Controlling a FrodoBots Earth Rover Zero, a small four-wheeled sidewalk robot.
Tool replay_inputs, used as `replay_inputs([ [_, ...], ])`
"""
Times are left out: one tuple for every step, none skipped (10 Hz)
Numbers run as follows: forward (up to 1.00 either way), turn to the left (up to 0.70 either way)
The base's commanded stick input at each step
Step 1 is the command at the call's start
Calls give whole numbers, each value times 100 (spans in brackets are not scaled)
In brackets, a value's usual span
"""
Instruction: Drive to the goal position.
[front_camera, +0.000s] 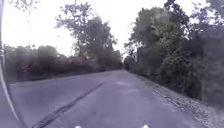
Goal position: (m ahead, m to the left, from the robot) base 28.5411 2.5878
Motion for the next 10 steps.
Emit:
replay_inputs([
  [70, 0],
  [70, 0],
  [70, 0],
  [70, 0],
  [70, 0],
  [70, -32],
  [70, -35],
  [70, -11],
  [70, 0],
  [70, 0],
])
